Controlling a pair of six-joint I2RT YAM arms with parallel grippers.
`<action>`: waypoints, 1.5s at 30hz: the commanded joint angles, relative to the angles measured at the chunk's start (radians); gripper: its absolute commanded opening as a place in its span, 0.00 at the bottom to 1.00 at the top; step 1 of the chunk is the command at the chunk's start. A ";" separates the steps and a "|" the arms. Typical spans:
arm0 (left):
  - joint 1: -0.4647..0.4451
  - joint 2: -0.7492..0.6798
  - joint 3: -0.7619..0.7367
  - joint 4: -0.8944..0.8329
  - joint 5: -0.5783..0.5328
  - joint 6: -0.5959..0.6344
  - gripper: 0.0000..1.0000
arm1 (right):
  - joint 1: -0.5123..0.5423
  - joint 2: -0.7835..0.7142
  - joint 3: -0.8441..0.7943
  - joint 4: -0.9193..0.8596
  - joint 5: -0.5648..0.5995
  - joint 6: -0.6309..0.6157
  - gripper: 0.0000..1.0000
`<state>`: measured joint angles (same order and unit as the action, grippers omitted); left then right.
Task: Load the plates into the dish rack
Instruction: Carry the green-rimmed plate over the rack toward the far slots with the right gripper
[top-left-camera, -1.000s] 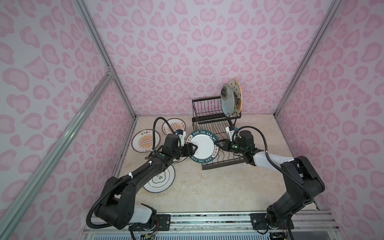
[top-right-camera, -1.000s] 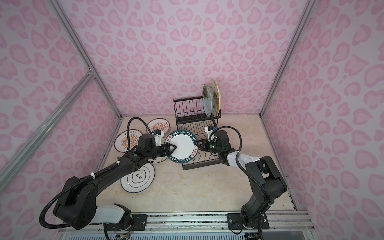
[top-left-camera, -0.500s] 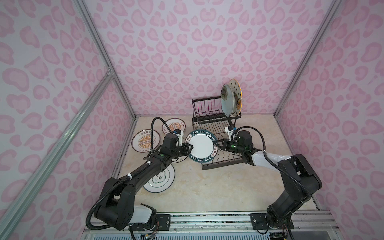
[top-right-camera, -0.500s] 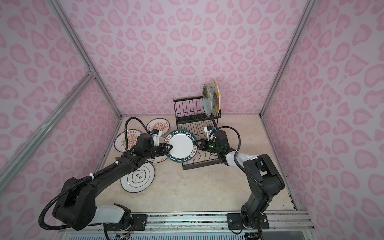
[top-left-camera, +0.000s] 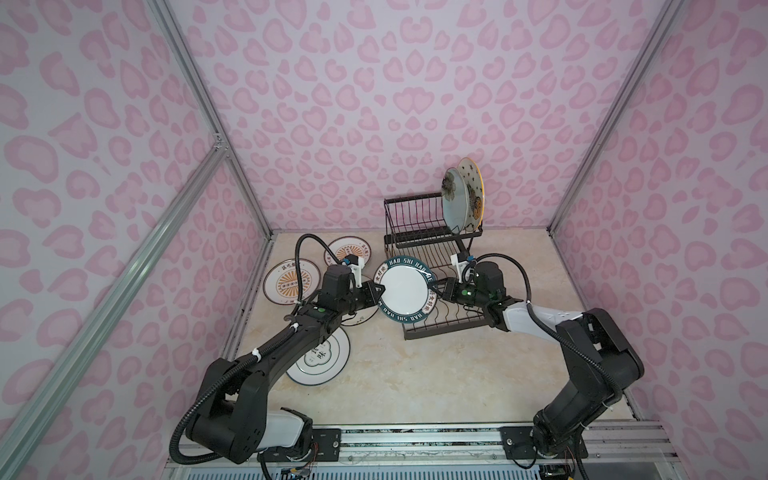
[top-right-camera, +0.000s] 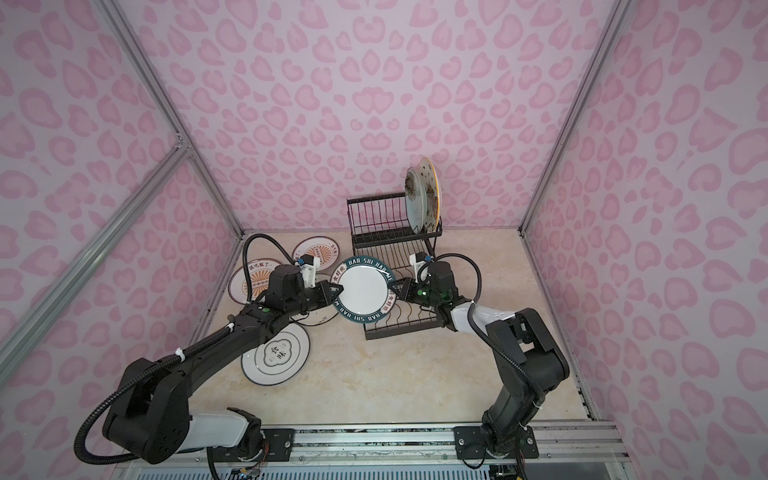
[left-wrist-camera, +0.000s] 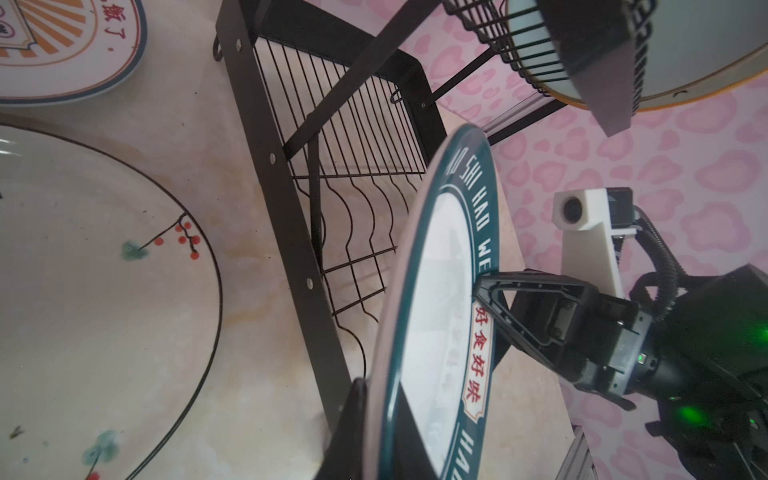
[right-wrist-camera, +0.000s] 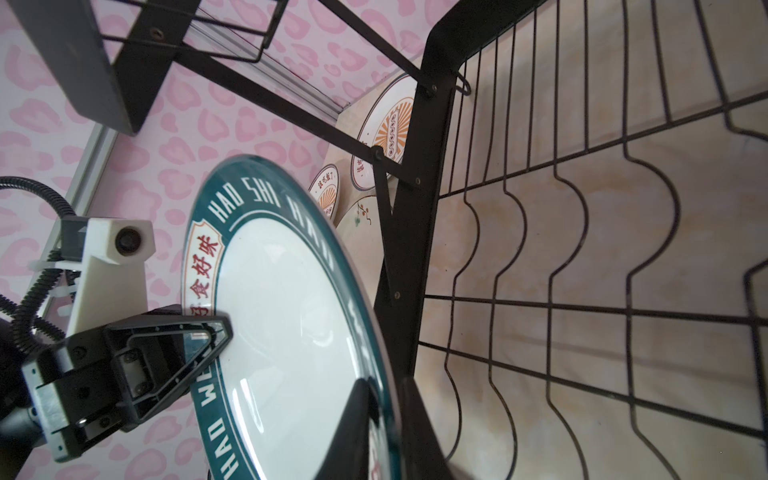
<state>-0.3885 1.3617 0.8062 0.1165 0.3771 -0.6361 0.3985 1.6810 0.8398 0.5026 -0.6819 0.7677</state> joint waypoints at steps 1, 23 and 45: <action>0.014 -0.028 -0.026 0.050 0.038 0.015 0.03 | 0.012 -0.008 -0.002 0.095 -0.046 0.029 0.23; 0.155 -0.351 -0.347 0.386 -0.087 -0.230 0.04 | 0.141 0.079 0.049 0.267 0.002 0.175 0.82; 0.155 -0.366 -0.359 0.408 -0.056 -0.216 0.03 | 0.227 0.117 0.155 0.254 -0.046 0.171 0.28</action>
<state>-0.2329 1.0000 0.4458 0.4580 0.3115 -0.8619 0.6193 1.7916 0.9878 0.7116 -0.7002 0.9344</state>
